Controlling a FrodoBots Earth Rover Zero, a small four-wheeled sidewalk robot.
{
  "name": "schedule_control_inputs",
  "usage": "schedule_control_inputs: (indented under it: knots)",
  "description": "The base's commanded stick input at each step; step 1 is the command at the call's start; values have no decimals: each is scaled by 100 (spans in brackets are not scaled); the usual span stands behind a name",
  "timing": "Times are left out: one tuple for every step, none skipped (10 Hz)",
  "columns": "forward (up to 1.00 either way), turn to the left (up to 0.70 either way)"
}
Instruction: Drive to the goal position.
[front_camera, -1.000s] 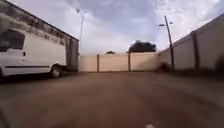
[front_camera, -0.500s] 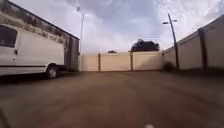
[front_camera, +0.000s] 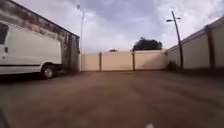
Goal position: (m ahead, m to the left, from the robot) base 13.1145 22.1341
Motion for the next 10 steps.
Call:
schedule_control_inputs:
  knots:
    - [100, 0]
    - [100, 0]
    - [100, 0]
    - [100, 0]
    - [100, 0]
    - [100, 0]
    - [100, 0]
    - [100, 0]
    - [100, 0]
    - [100, 0]
